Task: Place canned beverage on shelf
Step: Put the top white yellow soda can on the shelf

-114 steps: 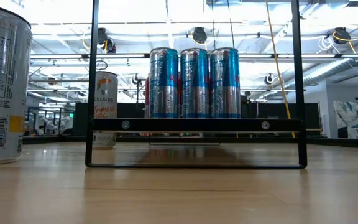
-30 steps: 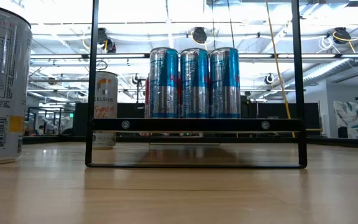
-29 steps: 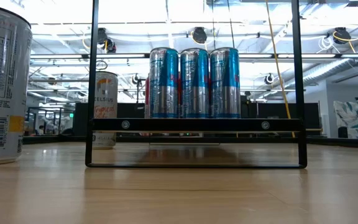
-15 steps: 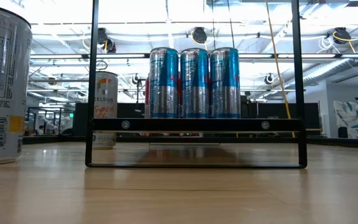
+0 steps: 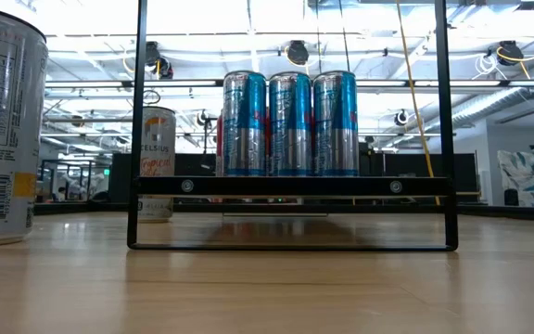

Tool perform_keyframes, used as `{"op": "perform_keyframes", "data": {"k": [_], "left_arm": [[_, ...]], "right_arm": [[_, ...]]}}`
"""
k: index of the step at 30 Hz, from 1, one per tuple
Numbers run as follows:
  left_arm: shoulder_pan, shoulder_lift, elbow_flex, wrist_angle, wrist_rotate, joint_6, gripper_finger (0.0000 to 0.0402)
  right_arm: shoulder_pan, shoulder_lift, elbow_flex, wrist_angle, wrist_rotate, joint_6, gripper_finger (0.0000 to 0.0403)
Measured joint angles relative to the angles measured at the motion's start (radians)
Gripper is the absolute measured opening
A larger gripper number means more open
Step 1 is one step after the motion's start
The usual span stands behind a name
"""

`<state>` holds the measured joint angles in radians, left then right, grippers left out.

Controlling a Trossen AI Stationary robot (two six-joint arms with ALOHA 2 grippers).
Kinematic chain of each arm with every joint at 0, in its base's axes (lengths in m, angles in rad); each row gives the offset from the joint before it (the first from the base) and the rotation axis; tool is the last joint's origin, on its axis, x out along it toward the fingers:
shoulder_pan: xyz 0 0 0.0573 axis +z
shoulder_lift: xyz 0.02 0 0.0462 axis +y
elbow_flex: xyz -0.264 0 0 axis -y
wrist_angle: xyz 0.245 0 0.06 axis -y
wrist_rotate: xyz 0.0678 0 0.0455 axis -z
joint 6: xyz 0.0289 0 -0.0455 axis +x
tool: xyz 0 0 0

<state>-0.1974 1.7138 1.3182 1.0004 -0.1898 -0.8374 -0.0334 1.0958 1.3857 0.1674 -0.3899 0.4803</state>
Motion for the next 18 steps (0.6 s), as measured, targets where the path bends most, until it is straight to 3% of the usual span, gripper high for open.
{"op": "perform_keyframes", "data": {"k": [4,10,14,18], "left_arm": [[0.001,0.000,0.000,-0.035,-0.037,0.001,0.0356],[0.000,0.000,0.000,-0.125,-0.105,0.003,0.0358],[-0.001,-0.019,0.000,-0.183,-0.157,0.010,0.0359],[-0.001,-0.069,-0.001,-0.262,-0.204,0.056,0.0359]], "right_arm": [[-0.005,-0.044,0.000,-0.109,0.000,0.001,0.0216],[0.002,-0.111,0.000,-0.384,0.120,0.019,0.0216],[0.018,-0.155,0.000,-0.562,0.141,-0.010,0.0216],[0.044,-0.210,-0.055,-0.596,0.132,-0.023,0.0216]]}}
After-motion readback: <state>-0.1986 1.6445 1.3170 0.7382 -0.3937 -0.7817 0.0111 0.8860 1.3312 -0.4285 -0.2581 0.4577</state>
